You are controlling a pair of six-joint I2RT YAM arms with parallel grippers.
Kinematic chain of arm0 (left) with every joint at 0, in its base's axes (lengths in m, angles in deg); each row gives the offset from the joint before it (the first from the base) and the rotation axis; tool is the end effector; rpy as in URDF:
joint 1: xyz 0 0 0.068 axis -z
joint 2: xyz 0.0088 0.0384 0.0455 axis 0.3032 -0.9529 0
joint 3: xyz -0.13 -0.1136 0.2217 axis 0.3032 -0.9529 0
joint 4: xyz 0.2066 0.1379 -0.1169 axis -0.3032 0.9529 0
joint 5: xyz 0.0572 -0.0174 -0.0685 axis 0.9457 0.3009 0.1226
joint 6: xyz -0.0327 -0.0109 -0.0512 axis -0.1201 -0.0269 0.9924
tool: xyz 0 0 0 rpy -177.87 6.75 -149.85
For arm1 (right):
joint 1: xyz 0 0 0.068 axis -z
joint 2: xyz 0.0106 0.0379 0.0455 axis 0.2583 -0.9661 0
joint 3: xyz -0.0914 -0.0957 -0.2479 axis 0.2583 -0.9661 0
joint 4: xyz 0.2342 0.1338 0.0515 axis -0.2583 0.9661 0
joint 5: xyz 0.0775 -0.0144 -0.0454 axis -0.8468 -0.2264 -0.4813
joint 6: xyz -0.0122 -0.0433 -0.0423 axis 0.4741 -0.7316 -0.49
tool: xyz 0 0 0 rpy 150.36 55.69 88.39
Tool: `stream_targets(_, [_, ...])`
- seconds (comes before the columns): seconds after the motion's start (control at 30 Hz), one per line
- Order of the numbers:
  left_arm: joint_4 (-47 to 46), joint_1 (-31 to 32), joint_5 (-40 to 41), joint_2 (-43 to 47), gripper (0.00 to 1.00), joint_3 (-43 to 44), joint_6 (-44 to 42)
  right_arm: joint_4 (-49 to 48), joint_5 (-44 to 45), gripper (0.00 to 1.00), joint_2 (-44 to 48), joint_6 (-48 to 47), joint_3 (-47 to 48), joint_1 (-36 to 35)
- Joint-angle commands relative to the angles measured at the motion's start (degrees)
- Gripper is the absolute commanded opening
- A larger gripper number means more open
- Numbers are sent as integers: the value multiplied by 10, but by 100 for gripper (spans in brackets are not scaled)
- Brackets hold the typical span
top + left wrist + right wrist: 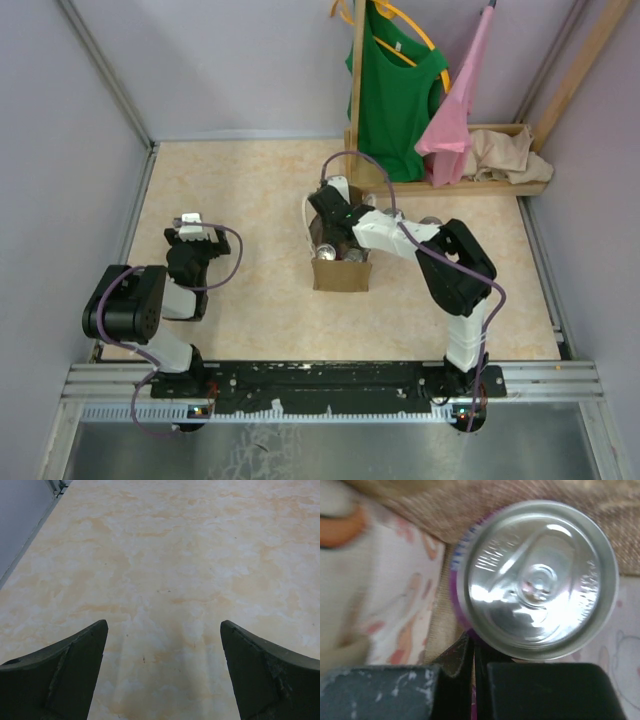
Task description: Take the beverage out of the canvas bag
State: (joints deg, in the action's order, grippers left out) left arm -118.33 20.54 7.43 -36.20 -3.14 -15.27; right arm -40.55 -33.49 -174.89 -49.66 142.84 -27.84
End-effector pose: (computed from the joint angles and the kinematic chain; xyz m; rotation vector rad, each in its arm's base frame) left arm 0.2536 -0.0073 0.1358 -0.0086 1.6403 0.0970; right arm 0.3276 0.2789 0.1826 -0.2017 2.3889 0.0586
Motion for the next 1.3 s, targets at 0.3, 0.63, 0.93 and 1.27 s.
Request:
stream_targets(0.3, [-10,3,-4,-7,100,7,-2,2,37,0,15,-53,113,-23])
stream_targets(0.63, [-10,3,-3,-7,100,7,-3,48,63,44,65,-21,98,-27])
stream_targets(0.93, [-9,3,-3,-7,100,7,-3,65,79,71,128,10,67,-51])
stream_targets(1.27, [-10,3,-4,-7,100,7,-3,102,105,71,134,53,58,-59])
